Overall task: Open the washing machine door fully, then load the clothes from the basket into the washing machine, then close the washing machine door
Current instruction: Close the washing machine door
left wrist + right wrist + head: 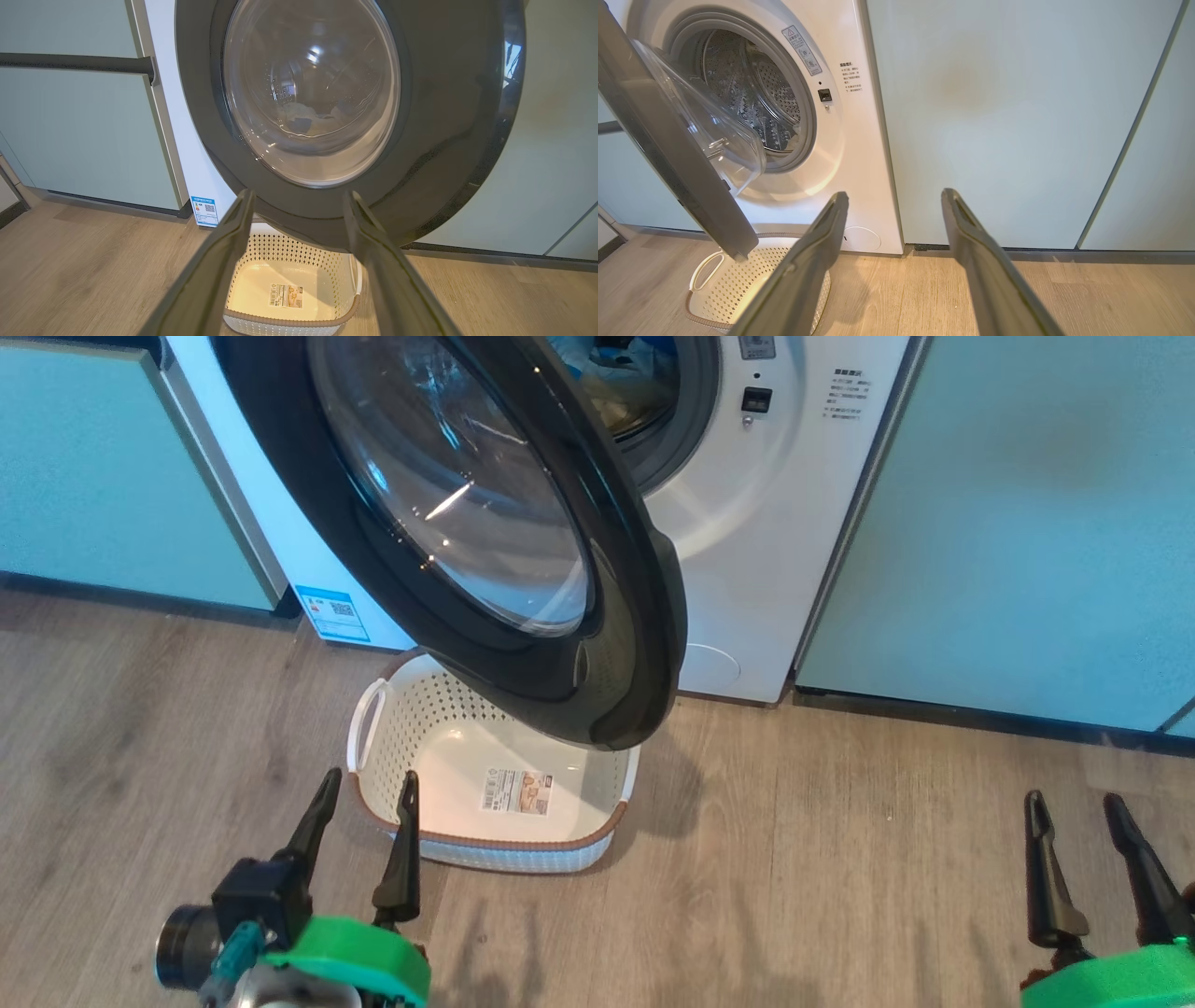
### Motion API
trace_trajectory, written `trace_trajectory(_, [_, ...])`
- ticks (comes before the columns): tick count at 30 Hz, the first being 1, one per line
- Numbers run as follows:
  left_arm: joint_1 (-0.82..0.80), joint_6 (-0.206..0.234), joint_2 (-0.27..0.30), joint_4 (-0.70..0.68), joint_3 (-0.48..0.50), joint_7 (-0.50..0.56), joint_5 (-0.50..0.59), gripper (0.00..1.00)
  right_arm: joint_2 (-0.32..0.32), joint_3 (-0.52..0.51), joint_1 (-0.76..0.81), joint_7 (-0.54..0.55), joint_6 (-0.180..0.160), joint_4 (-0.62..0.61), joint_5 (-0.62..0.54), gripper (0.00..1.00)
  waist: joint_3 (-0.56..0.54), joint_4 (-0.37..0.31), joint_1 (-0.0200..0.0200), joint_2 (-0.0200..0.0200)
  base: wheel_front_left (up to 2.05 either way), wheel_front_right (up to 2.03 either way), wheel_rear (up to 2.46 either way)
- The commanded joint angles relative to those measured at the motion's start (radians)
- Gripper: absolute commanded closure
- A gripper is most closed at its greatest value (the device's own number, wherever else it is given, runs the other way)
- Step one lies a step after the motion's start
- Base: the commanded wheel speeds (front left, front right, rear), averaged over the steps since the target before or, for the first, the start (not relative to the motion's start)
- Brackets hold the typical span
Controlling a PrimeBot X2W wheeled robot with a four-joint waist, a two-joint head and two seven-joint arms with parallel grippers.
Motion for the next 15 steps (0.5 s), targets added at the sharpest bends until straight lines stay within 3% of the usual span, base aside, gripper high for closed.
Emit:
trace_trajectory(1, [-0.023,0.008,0.025,-0.036,0.035,-0.009,0.009,0.00,-0.007,0.016,-0.014,0.004,-0.003,-0.038,-0.007,0.00,0.000,-0.003,0.0000,0.0000,0.00,0.00,0.00])
trace_trajectory(15, [-0.026,0.016,0.023,-0.042,0.027,-0.012,0.004,0.00,-0.006,0.004,-0.015,0.000,-0.003,-0.044,-0.028,0.00,0.009,-0.008,0.0000,0.0000,0.00,0.00,0.00])
